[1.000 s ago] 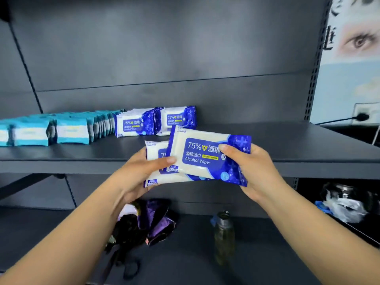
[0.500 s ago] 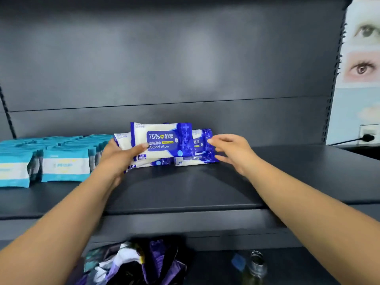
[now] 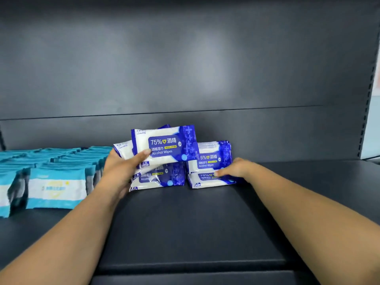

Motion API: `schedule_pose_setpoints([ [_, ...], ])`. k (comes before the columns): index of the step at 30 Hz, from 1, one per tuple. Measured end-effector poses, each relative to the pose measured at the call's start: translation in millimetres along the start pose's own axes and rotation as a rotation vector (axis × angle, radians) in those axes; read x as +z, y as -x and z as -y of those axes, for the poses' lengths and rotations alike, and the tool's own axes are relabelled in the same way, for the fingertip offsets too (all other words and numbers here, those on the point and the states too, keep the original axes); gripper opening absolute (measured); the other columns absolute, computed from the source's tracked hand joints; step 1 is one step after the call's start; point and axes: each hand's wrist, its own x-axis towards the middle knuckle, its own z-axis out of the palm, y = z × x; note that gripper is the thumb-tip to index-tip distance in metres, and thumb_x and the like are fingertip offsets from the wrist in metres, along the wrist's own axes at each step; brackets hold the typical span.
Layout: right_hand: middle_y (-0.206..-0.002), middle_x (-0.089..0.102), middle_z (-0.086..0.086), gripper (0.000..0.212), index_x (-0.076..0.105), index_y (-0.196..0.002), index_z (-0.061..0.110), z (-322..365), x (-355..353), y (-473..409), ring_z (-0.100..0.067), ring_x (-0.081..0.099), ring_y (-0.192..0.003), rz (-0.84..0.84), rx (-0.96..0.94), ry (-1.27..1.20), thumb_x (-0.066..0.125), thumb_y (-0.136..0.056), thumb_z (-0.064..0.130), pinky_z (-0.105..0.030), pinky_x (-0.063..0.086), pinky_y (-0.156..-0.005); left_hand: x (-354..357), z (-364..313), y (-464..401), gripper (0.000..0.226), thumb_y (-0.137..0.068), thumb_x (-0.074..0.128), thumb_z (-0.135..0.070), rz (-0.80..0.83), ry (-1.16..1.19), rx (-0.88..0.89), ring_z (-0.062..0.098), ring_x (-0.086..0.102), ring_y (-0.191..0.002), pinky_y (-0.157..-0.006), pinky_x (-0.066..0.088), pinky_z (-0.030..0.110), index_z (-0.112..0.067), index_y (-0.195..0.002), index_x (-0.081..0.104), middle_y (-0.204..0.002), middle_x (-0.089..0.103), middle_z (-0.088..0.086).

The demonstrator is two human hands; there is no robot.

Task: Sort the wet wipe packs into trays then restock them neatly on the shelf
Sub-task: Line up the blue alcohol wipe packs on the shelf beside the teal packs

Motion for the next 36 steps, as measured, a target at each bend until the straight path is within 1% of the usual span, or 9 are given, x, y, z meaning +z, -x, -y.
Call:
schedule_pose_setpoints([
  [3,-0.135,0.048,-0.010,0.070,0.047,-0.131,0.006,3.3,-1.5,-10.7,-0.028,0.047,-0.122,0.092,0.120,-0.027,0.079,-0.072,0.027,-0.036,0.037,-0.103,0.4,0.4,-1.4,0.035,-0.078,0.071,-0.004,-0.022,-0.008,0.021,0.015,0.070,-0.070,-0.061,0.059,0.040,-0.010,-0.110,0.059,-0.093,0.071,0.006],
  [7,-0.139,0.047,-0.009,0.065,0.048,-0.130,0.008,-0.1,-5.9,-17.2,-0.027,0.043,-0.128,0.164,0.180,-0.067,0.078,-0.073,0.016,-0.036,0.032,-0.108,0.6,4.1,-1.5,0.027,-0.078,0.070,-0.004,-0.034,-0.026,0.040,0.012,0.070,-0.066,-0.056,0.059,0.035,-0.012,-0.102,0.060,-0.084,0.072,0.001],
  [11,-0.110,0.061,-0.008,0.024,0.058,-0.088,0.013,5.5,-15.9,-16.6,-0.025,0.056,-0.111,0.196,0.115,-0.158,0.073,-0.074,0.001,-0.037,0.042,-0.099,-2.8,2.7,-9.8,0.039,-0.076,0.073,-0.008,-0.077,-0.033,0.061,0.014,0.070,-0.071,-0.053,0.057,0.031,-0.008,-0.113,0.058,-0.096,0.070,0.007],
  [19,-0.069,0.051,0.006,0.035,0.044,-0.062,0.021,25.3,-0.7,-44.9,-0.017,0.048,-0.075,-0.269,-0.376,0.050,0.073,-0.075,0.005,-0.020,0.037,-0.057,-3.5,5.6,-12.6,0.047,-0.074,0.075,-0.006,-0.105,-0.027,0.107,0.016,0.070,-0.076,-0.054,0.055,0.030,-0.007,-0.116,0.054,-0.097,0.070,0.006],
  [21,-0.073,0.053,0.006,0.033,0.042,-0.065,0.022,25.1,6.2,-47.1,-0.016,0.048,-0.078,-0.285,-0.423,0.114,0.071,-0.077,0.011,-0.019,0.035,-0.055,-4.5,6.3,-14.6,0.048,-0.074,0.076,-0.008,-0.105,-0.057,0.118,0.017,0.070,-0.077,-0.056,0.056,0.031,-0.007,-0.116,0.055,-0.096,0.070,0.005],
  [24,-0.108,0.057,0.000,0.030,0.048,-0.094,0.025,27.1,9.1,-40.9,-0.020,0.048,-0.105,-0.283,-0.448,0.405,0.072,-0.077,0.027,-0.031,0.037,-0.084,-6.5,8.9,-17.0,0.049,-0.073,0.077,-0.010,-0.102,-0.089,0.122,0.021,0.070,-0.082,-0.065,0.057,0.038,-0.007,-0.116,0.055,-0.098,0.070,0.006],
  [27,-0.134,0.044,0.001,0.072,0.039,-0.132,0.027,28.4,12.5,-34.4,-0.022,0.032,-0.129,-0.299,-0.406,0.780,0.072,-0.071,0.048,-0.046,0.014,-0.110,-6.9,9.8,-17.8,0.049,-0.072,0.077,-0.010,-0.100,-0.098,0.122,0.023,0.070,-0.083,-0.069,0.057,0.043,-0.008,-0.116,0.055,-0.099,0.070,0.007],
  [31,-0.144,0.026,-0.001,0.088,0.031,-0.138,0.020,28.9,24.7,-35.9,-0.020,0.016,-0.138,-0.354,-0.395,0.832,0.069,-0.069,0.059,-0.052,-0.006,-0.112,-5.7,9.1,-16.7,0.048,-0.073,0.076,-0.009,-0.098,-0.078,0.120,0.023,0.070,-0.083,-0.068,0.057,0.042,-0.008,-0.116,0.055,-0.099,0.070,0.007],
  [36,-0.143,0.030,-0.001,0.086,0.028,-0.140,0.015,30.8,32.8,-42.6,-0.020,0.022,-0.137,-0.359,-0.322,0.781,0.068,-0.074,0.054,-0.056,-0.001,-0.112,-4.6,8.4,-16.9,0.049,-0.073,0.076,-0.009,-0.105,-0.081,0.121,0.021,0.070,-0.082,-0.068,0.057,0.040,-0.008,-0.116,0.054,-0.098,0.070,0.006],
])
